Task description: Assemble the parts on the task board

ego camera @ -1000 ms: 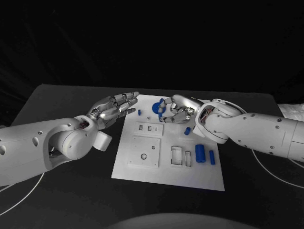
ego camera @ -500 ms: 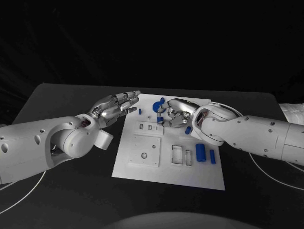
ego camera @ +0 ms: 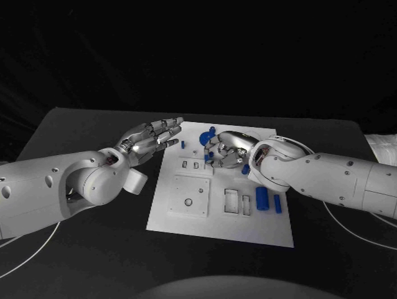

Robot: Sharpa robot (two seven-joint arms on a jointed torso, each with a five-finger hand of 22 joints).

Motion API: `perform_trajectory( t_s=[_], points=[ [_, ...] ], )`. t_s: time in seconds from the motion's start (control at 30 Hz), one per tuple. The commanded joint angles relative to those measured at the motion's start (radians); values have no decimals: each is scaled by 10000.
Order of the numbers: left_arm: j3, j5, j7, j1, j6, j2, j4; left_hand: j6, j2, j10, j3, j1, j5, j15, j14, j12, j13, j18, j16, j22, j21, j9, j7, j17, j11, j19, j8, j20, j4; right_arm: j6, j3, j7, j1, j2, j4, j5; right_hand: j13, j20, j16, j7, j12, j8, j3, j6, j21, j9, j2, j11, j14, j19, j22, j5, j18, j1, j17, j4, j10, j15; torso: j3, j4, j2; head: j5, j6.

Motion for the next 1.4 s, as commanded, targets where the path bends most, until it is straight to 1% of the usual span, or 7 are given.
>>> perform_trajectory(
  t_s=[0.03,0.4,0.57,0.83,1.07,1.23,1.4],
  points=[
    [7,-43,67,2,197,11,24,-19,-28,-18,49,94,37,26,76,25,13,29,45,-72,59,7,17,12,77,72,58,-29,5,38,-4,-16,-27,17,-18,-197,2630,63,34,7,39,2,60,65,-59,-22,-85,84,1024,531,2417,-4,23,-8,2631,-10,1060,71,-8,-4,-2,22,-15],
    [7,-43,46,2,207,17,25,-23,-21,-10,61,97,44,36,83,42,14,24,58,-71,62,7,21,13,97,79,61,-27,7,167,-4,-42,-37,29,4,-204,2630,80,34,30,39,-81,91,44,-73,-93,-97,102,1024,516,2411,-13,28,-50,2631,-16,1060,88,-4,-7,2,29,-26],
    [7,-43,19,2,205,25,12,-16,-20,-10,63,98,46,37,83,41,13,23,58,-71,64,8,26,12,101,81,64,-27,7,250,-4,-77,-38,29,-7,-245,2630,99,34,50,39,-184,135,13,-88,-179,-128,112,1024,499,2404,-129,33,-49,2631,-75,1060,103,-2,-10,1,36,-45],
    [7,-43,2,1,208,42,-7,-14,-17,-10,67,102,49,37,83,40,12,22,59,-70,65,9,30,12,102,83,66,-27,5,318,-4,-102,-39,38,-27,-282,2630,118,34,75,39,-312,172,-38,-106,-285,-164,124,1024,479,2396,-303,39,-77,2631,-132,1060,117,0,-6,0,27,-37],
    [7,-43,-9,-2,212,51,-22,-14,-17,-10,67,102,49,37,83,40,12,22,59,-70,65,9,30,12,102,83,66,-27,5,376,-5,-123,-40,49,-57,-315,2630,137,34,100,39,-477,202,-116,-132,-421,-199,140,1024,451,2385,-590,48,-121,2631,-201,1060,131,-1,-4,-2,19,-37],
    [7,-43,-15,-3,216,56,-27,-14,-17,-10,67,102,49,37,83,40,12,22,59,-70,65,9,30,12,102,83,66,-27,5,404,-5,-118,-42,55,-65,-352,2630,146,34,99,39,-617,214,-198,-148,-537,-234,134,1024,435,2379,-920,53,-139,2631,-288,1060,133,-4,-1,1,22,-37],
    [7,-44,-21,-5,214,58,-31,-14,-17,-10,67,102,49,37,83,40,12,22,59,-70,65,9,30,12,102,83,66,-27,5,431,-5,-124,-42,62,-75,-393,2630,151,34,99,39,-735,175,-253,-176,-646,-255,133,1024,407,2367,-1417,62,-212,2631,-350,1060,132,-5,-3,2,22,-35]
  ],
)
